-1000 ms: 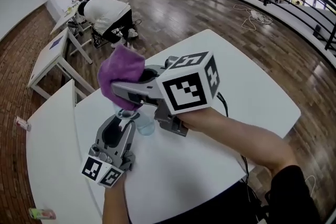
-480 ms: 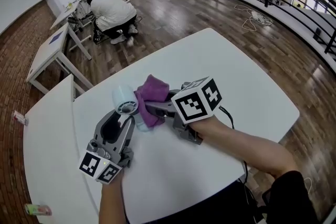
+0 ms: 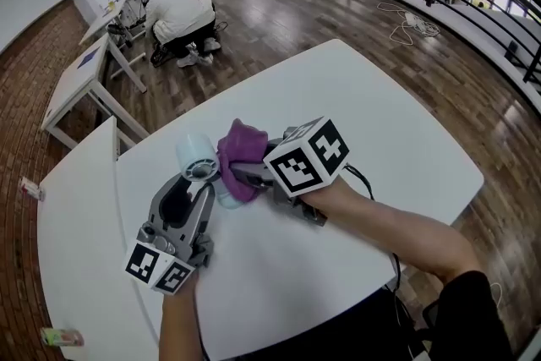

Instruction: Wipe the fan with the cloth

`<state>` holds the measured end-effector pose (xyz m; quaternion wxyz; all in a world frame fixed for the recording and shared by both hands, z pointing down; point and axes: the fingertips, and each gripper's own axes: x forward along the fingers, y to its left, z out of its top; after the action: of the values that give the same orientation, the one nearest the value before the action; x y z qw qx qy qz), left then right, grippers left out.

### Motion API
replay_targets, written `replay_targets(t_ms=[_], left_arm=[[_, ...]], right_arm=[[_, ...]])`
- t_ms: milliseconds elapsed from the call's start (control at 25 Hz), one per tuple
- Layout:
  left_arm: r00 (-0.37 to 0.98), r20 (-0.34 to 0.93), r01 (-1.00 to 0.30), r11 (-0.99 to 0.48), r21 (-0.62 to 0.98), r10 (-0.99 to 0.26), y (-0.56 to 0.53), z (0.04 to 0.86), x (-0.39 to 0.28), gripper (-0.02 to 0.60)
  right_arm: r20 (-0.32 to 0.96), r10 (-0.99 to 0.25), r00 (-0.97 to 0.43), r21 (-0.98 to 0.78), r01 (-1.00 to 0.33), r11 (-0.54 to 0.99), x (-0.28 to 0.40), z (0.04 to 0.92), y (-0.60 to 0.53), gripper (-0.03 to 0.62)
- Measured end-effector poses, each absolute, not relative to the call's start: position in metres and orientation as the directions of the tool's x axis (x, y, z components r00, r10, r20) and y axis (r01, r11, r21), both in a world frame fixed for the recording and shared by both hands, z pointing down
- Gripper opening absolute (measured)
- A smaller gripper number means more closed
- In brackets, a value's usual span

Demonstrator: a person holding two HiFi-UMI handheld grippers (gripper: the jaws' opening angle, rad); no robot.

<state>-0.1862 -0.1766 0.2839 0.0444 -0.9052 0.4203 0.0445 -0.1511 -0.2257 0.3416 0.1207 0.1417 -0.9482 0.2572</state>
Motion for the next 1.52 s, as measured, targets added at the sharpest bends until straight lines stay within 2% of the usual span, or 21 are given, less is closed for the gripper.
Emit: replay_targets(t_ms=[120, 200, 320, 400, 520, 600, 920, 1120, 1200, 1320, 1400, 1440, 1520], left_arm=[[0.642, -0.116, -0.766, -0.642, -0.041, -0.758, -0.176, 0.283, -0.188, 0.181], [0.642, -0.116, -0.765, -0.642, -0.042, -0.758, -0.176, 0.283, -0.188, 0.181], [0.643, -0.119, -0.765, -0.642, -0.045, -0.757, -0.176, 0.284, -0.189, 0.181], [0.646, -0.116, -0.762, -0.646, -0.045, -0.755, -0.177, 0.283, -0.188, 0.181], [0.648, -0.114, -0.761, -0.648, -0.043, -0.753, -0.177, 0.282, -0.188, 0.181], [0.646, -0.115, -0.762, -0.646, -0.042, -0.755, -0.178, 0.283, -0.188, 0.181], [0.649, -0.109, -0.76, -0.649, -0.039, -0.753, -0.176, 0.285, -0.187, 0.181], [0.646, -0.104, -0.763, -0.646, -0.036, -0.756, -0.177, 0.284, -0.188, 0.181], [0.649, -0.096, -0.76, -0.649, -0.038, -0.754, -0.178, 0.284, -0.184, 0.181], [0.648, -0.098, -0.761, -0.648, -0.038, -0.755, -0.177, 0.286, -0.181, 0.181], [0.645, -0.099, -0.763, -0.645, -0.036, -0.758, -0.177, 0.288, -0.183, 0.181], [0.644, -0.098, -0.764, -0.644, -0.035, -0.759, -0.176, 0.289, -0.184, 0.181], [0.643, -0.094, -0.765, -0.643, -0.033, -0.76, -0.176, 0.29, -0.182, 0.181]], right_arm=[[0.501, -0.194, -0.843, -0.284, -0.373, 0.883, -0.152, 0.373, -0.219, 0.069], [0.619, -0.197, -0.76, -0.126, -0.344, 0.93, -0.148, 0.384, -0.215, 0.069], [0.665, -0.26, -0.7, 0.033, -0.319, 0.947, -0.137, 0.373, -0.228, 0.069], [0.581, -0.228, -0.781, -0.032, -0.302, 0.953, -0.135, 0.346, -0.229, 0.069], [0.387, -0.007, -0.922, -0.286, -0.127, 0.95, -0.143, 0.307, -0.2, 0.069], [0.357, 0.049, -0.933, -0.332, -0.077, 0.94, -0.152, 0.308, -0.191, 0.069], [0.595, 0.036, -0.803, -0.306, -0.185, 0.934, -0.169, 0.375, -0.188, 0.069], [0.664, 0.058, -0.745, -0.313, -0.207, 0.927, -0.156, 0.381, -0.195, 0.069], [0.6, -0.008, -0.8, -0.307, -0.239, 0.921, -0.143, 0.361, -0.214, 0.069], [0.291, -0.151, -0.945, -0.417, -0.268, 0.869, -0.131, 0.294, -0.254, 0.069], [0.096, -0.178, -0.979, -0.522, -0.202, 0.829, -0.136, 0.259, -0.267, 0.069], [0.056, -0.165, -0.985, -0.561, -0.167, 0.811, -0.142, 0.256, -0.268, 0.069], [0.09, -0.115, -0.989, -0.599, -0.146, 0.788, -0.157, 0.275, -0.262, 0.069]])
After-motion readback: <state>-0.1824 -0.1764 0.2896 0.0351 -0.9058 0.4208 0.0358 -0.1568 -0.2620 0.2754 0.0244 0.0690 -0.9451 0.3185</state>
